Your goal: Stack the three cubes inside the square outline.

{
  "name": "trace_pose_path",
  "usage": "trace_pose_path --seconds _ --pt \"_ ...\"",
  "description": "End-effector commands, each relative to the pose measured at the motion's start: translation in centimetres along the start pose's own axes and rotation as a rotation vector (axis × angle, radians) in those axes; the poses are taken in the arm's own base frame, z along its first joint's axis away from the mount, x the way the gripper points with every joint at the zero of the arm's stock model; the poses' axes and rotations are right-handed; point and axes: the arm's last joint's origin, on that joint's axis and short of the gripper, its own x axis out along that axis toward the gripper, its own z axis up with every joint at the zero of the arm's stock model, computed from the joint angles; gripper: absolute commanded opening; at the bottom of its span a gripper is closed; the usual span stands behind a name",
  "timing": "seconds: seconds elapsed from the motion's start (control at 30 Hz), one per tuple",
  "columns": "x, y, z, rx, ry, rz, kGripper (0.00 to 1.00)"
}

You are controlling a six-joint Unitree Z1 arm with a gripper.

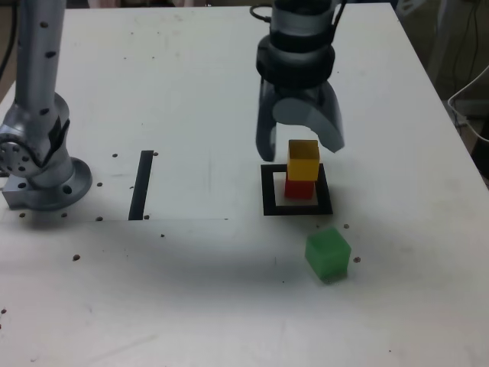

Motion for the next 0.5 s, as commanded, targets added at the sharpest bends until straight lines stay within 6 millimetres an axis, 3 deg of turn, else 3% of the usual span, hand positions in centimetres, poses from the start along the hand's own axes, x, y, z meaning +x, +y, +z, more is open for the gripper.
trace_pose_path --seconds 0.0,0.2,0.47 --pt "-0.9 -0.2 -0.9 0.012 0.001 0.006 1.00" --pt "-3.2 -1.8 -2.4 0.051 0.007 0.020 1.00" --pt "-5.6 -5.0 -2.6 0.100 -0.028 0.027 0.99"
